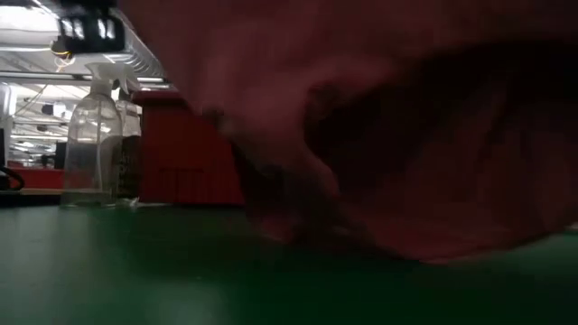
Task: Fold Laundry from Bin
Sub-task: Remove the pink underwear from the red bin
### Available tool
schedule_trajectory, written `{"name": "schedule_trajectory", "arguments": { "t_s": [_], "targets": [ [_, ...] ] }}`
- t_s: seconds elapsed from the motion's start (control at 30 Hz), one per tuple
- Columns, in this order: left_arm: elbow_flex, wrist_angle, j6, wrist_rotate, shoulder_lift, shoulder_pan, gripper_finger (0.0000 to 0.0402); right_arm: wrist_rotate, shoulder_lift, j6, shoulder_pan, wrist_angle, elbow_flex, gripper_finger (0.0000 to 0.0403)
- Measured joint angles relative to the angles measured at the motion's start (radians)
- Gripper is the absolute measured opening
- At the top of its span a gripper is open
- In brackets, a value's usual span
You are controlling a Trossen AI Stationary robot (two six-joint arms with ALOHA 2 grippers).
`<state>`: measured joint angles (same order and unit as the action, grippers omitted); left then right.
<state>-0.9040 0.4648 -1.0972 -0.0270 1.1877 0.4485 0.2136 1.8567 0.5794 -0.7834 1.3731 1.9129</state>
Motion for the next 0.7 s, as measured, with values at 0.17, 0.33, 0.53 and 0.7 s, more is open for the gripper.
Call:
{"name": "schedule_trajectory", "arguments": {
  "t_s": [0.17, 0.33, 0.53, 0.7],
  "targets": [
    [-0.067, 0.068, -0.111, 0.14, -0.01, 0.008, 0.0, -0.004, -0.017, -0.144, 0.0, -0.259, 0.001, 0.0001],
    [-0.206, 0.273, -0.169, 0.229, -0.011, 0.011, 0.0, -0.042, -0.016, -0.276, 0.006, -0.434, 0.001, 0.0001],
    [-0.286, 0.418, -0.279, 0.227, -0.012, 0.01, 0.0, -0.076, -0.015, -0.33, 0.013, -0.461, -0.005, 0.0001],
    [-0.286, 0.417, -0.375, 0.258, 0.024, 0.01, 0.0, -0.1, -0.03, -0.37, 0.011, -0.482, -0.098, 0.0001]
  ]
}}
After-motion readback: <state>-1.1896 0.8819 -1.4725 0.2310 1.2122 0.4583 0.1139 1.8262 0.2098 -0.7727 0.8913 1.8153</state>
